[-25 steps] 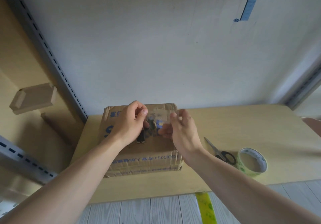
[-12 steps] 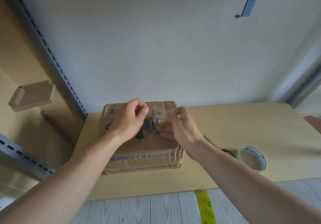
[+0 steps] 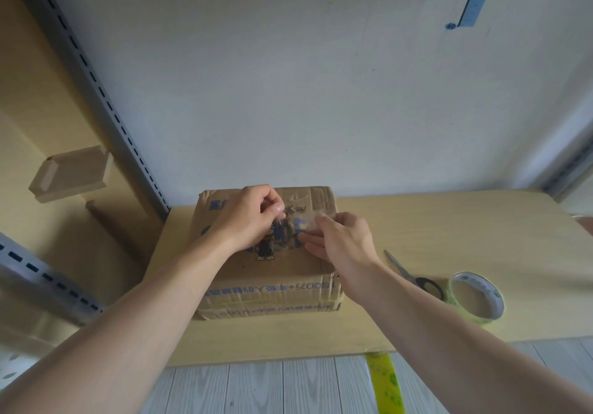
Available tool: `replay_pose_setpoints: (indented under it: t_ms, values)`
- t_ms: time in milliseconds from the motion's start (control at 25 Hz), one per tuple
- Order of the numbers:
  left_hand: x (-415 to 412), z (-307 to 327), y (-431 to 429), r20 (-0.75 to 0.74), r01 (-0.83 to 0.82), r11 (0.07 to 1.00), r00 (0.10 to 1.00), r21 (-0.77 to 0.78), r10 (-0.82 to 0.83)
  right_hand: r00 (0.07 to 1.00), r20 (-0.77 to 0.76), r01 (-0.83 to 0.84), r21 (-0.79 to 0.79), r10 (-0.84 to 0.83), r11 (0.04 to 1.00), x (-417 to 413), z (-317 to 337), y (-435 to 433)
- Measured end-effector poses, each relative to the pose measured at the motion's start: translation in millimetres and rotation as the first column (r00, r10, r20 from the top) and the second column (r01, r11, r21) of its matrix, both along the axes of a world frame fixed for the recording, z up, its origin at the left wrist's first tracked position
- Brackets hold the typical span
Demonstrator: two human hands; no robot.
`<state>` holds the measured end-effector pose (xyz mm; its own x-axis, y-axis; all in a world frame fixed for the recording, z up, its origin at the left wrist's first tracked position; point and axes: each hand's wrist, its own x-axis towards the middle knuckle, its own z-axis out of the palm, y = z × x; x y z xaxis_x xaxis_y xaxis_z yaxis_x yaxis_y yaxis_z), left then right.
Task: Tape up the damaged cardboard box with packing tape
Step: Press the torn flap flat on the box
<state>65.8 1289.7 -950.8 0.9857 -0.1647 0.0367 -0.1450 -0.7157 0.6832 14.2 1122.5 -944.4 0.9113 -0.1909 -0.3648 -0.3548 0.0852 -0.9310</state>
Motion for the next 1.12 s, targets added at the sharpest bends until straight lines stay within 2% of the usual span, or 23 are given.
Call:
replay_pose_setpoints:
  t_ms: [160,280,440,560,800,1120]
  values:
    - [1,5,2,-0.06,-0.042,0.993,0.998,-0.109,0.035,1.0,-0.023,0.013,-0.051,-0.014,0.999,1,-2,2]
    - [10,14,1,-0.135,-0.069,0.995,0.989,-0.073,0.059,1.0,-0.024,0.013,-0.089,-0.015,0.996,-1,-2,3]
    - [32,28,3,-0.322,0.027,0.999,0.946,-0.024,-0.033,0.999,-0.04,0.005,-0.153,-0.012,0.988,-8,-1,3]
    - [46,40,2,-0.395,0.126,0.99,0.914,0.058,-0.093,0.998,-0.05,-0.042,-0.205,0.032,0.978,-10,3,1]
    - [55,36,7,-0.297,0.302,0.916,0.929,0.264,-0.221,0.987,-0.1,-0.157,-0.351,0.129,0.923,-6,6,0]
    - [43,14,10,-0.086,0.269,0.913,0.963,0.308,-0.255,0.975,-0.116,-0.221,-0.433,0.189,0.874,-1,4,-5]
